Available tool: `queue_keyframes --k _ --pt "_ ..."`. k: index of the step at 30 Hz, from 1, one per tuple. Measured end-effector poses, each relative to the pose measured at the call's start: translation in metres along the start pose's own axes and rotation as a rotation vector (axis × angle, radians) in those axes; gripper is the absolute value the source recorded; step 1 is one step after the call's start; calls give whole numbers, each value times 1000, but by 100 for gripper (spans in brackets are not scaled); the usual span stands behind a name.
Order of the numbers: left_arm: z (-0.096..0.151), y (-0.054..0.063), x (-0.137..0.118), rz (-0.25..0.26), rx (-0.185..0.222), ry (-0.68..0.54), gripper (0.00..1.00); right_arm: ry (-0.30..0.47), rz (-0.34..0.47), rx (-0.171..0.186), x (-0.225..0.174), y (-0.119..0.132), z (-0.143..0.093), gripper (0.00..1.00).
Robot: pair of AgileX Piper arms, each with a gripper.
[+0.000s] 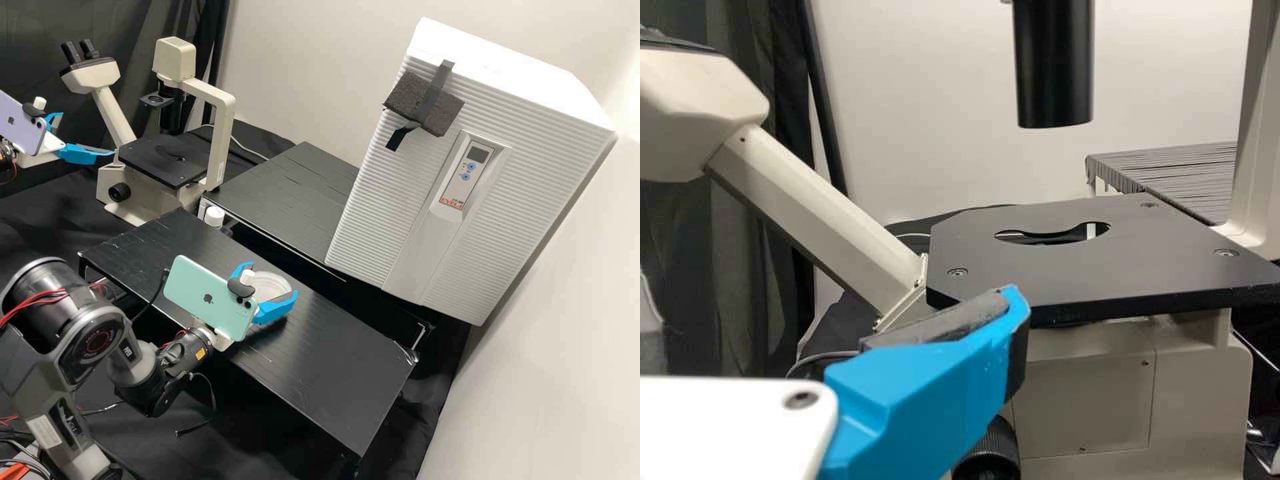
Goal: Open the petri dish lid.
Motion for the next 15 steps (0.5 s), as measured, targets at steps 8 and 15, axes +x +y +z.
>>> queue_keyframes --k 8,15 --pt "0 0 0 0 0 0 100 39 -22 6 -5 -1 -6 100" --pt "0 0 0 0 0 0 100 62 -48 9 -6 -6 -10 100"
